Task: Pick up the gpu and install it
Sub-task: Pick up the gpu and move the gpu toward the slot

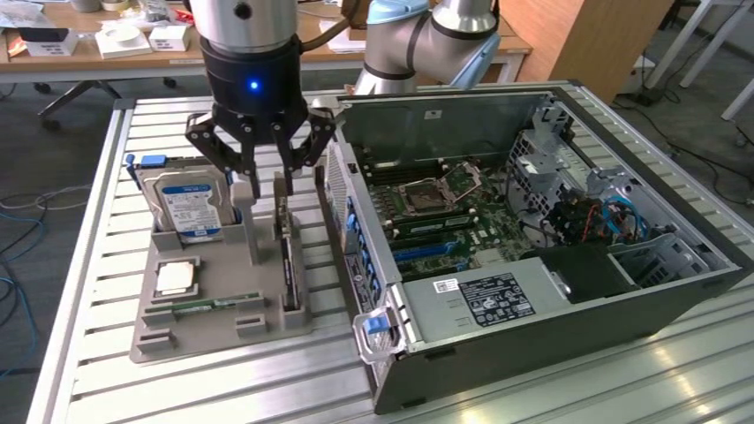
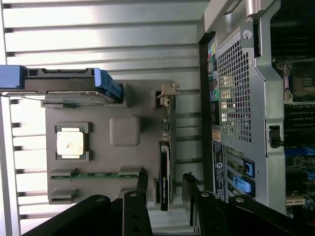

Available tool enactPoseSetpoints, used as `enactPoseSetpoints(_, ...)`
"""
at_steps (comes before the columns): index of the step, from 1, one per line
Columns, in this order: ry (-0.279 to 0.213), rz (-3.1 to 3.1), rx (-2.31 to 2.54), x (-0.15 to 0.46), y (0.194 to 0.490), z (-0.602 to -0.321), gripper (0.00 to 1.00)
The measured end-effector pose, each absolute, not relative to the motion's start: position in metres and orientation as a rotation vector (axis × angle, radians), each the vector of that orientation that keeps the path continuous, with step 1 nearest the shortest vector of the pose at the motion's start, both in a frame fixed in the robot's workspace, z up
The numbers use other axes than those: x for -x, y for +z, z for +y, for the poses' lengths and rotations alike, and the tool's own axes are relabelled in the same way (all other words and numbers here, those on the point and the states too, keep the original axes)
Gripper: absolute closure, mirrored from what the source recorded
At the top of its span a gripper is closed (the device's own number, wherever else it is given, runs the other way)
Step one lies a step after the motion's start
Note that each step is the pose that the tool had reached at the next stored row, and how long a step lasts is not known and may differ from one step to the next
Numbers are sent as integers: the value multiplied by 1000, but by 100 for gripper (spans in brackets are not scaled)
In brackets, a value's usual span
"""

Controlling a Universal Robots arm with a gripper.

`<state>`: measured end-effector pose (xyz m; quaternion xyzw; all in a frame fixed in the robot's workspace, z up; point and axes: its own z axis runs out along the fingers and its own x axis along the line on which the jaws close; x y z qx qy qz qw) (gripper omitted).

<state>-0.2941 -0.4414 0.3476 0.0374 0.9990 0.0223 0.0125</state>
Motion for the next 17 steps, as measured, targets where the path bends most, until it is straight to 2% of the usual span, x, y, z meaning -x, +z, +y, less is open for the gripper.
enactPoseSetpoints(17,69,3114,-117,294,342,-441,59)
